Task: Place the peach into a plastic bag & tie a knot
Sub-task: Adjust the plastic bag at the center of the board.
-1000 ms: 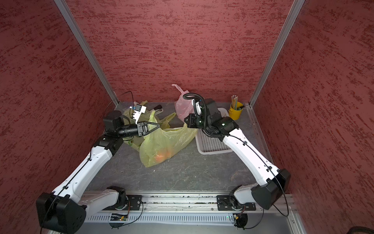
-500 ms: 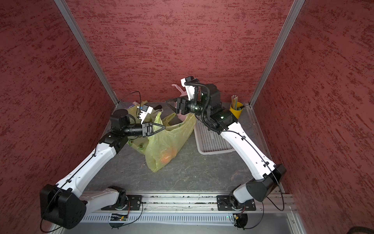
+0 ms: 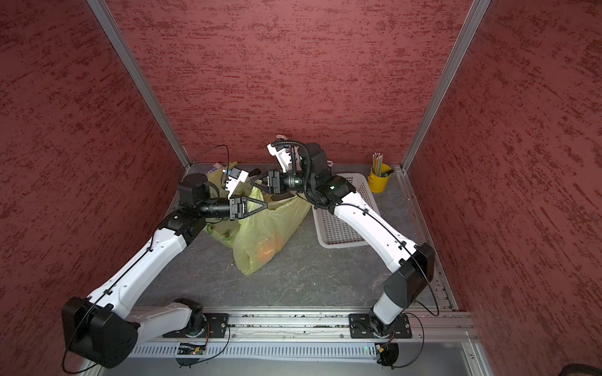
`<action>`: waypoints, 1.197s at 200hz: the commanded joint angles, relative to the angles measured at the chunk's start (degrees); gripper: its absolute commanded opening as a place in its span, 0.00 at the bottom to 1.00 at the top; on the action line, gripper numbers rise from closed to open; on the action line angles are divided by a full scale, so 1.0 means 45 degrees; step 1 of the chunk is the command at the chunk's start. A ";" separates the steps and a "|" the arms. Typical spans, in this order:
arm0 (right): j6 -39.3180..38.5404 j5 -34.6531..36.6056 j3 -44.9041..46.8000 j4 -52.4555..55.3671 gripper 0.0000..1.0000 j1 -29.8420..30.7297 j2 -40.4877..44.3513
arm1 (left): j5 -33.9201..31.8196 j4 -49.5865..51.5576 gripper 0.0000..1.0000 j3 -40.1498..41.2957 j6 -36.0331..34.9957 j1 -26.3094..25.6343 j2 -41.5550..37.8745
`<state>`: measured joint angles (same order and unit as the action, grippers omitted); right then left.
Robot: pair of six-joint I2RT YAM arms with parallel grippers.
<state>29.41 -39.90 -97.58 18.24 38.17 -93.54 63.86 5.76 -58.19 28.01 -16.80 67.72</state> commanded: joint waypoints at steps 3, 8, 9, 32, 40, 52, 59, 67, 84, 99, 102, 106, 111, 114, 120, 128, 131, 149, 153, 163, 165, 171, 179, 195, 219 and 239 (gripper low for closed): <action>0.0365 -0.0276 0.0049 -0.0625 0.21 0.0089 -0.0104 | 0.0185 0.0355 0.15 -0.0480 -0.0364 -0.0141 0.0165; 0.0430 -0.0241 0.0025 -0.0695 0.16 0.0091 -0.0119 | 0.0130 0.0441 0.27 -0.0516 -0.0406 -0.0141 0.0149; 0.0444 -0.0228 0.0035 -0.0704 0.15 0.0091 -0.0125 | 0.0118 0.0469 0.30 -0.0521 -0.0425 -0.0138 0.0147; 0.0572 0.0082 -0.0020 -0.0813 0.00 0.0091 -0.0117 | -0.0263 0.1102 0.58 -0.0580 -0.0776 -0.0080 -0.0125; 0.0584 0.0171 -0.0052 -0.0794 0.00 0.0091 -0.0109 | -0.0355 0.1377 0.61 -0.0566 -0.0927 0.0004 -0.0233; 0.0609 0.0285 -0.0064 -0.0753 0.00 0.0091 -0.0090 | -0.0624 0.1821 0.63 -0.0560 -0.1155 0.0113 -0.0445; 0.0631 0.0336 -0.0074 -0.0733 0.00 0.0091 -0.0074 | -0.0880 0.2170 0.63 -0.0588 -0.1344 0.0197 -0.0595; 0.0662 0.0364 -0.0079 -0.0733 0.00 0.0094 -0.0064 | -0.1188 0.2543 0.64 -0.0621 -0.1572 0.0292 -0.0753; 0.0759 0.0423 -0.0077 -0.0716 0.00 0.0091 -0.0096 | -0.2146 0.3344 0.66 -0.0773 -0.2073 0.0363 -0.1119; 0.0848 0.0444 -0.0083 -0.0710 0.00 0.0091 -0.0130 | -0.3141 0.3967 0.66 -0.1032 -0.2576 0.0346 -0.1416; 0.0862 0.0450 -0.0079 -0.0713 0.00 0.0091 -0.0139 | -0.3322 0.4068 0.66 -0.1067 -0.2673 0.0336 -0.1475; 0.0881 0.0449 -0.0092 -0.0728 0.00 0.0091 -0.0150 | -0.3678 0.4162 0.66 -0.1133 -0.2808 0.0334 -0.1561; 0.0947 0.0424 -0.0097 -0.0743 0.00 0.0091 -0.0176 | -0.4112 0.4326 0.66 -0.1196 -0.2968 0.0283 -0.1660; 0.0960 0.0429 -0.0103 -0.0761 0.00 0.0091 -0.0201 | -0.4361 0.4421 0.66 -0.1258 -0.3083 0.0264 -0.1711; 0.0983 0.0400 -0.0106 -0.0784 0.00 0.0091 -0.0204 | -0.4843 0.4620 0.66 -0.1405 -0.3272 0.0205 -0.1797; 0.1005 0.0410 -0.0106 -0.0809 0.00 0.0091 -0.0210 | -0.5278 0.4847 0.65 -0.1556 -0.3522 0.0154 -0.1869; 0.1021 0.0410 -0.0104 -0.0811 0.00 0.0091 -0.0227 | -0.5425 0.4921 0.65 -0.1626 -0.3619 0.0131 -0.1884; 0.1081 0.0376 -0.0118 -0.0831 0.00 0.0091 -0.0286 | -0.6085 0.5325 0.63 -0.1997 -0.4134 -0.0093 -0.1877; 0.1099 0.0371 -0.0121 -0.0849 0.00 0.0091 -0.0294 | -0.6199 0.5411 0.63 -0.2084 -0.4217 -0.0151 -0.1834; 0.1121 0.0361 -0.0131 -0.0878 0.00 0.0091 -0.0313 | -0.6327 0.5594 0.63 -0.2254 -0.4342 -0.0229 -0.1737; 0.1131 0.0353 -0.0127 -0.0886 0.00 0.0091 -0.0329 | -0.6350 0.5614 0.63 -0.2281 -0.4367 -0.0231 -0.1702; 0.1140 0.0346 -0.0123 -0.0906 0.00 0.0091 -0.0356 | -0.6452 0.5721 0.63 -0.2362 -0.4469 -0.0330 -0.1624; 0.1185 0.0361 -0.0122 -0.0927 0.00 0.0091 -0.0383 | -0.6736 0.5863 0.64 -0.2464 -0.4589 -0.0442 -0.1522; 0.1247 0.0311 -0.0114 -0.1010 0.00 0.0092 -0.0447 | -0.7051 0.5992 0.68 -0.2556 -0.4697 -0.0506 -0.1371; 0.1355 0.0176 -0.0131 -0.1161 0.00 0.0111 -0.0562 | -0.6365 0.4763 0.79 -0.2239 -0.4013 -0.0027 -0.1407; 0.1424 0.0156 -0.0153 -0.1236 0.00 0.0111 -0.0605 | -0.5144 0.3566 0.78 -0.1961 -0.3170 0.0627 -0.1343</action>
<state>34.57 -39.22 -97.54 15.57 38.22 -95.77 36.21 28.16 -67.96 10.61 -16.29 61.60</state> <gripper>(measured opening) 0.044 0.784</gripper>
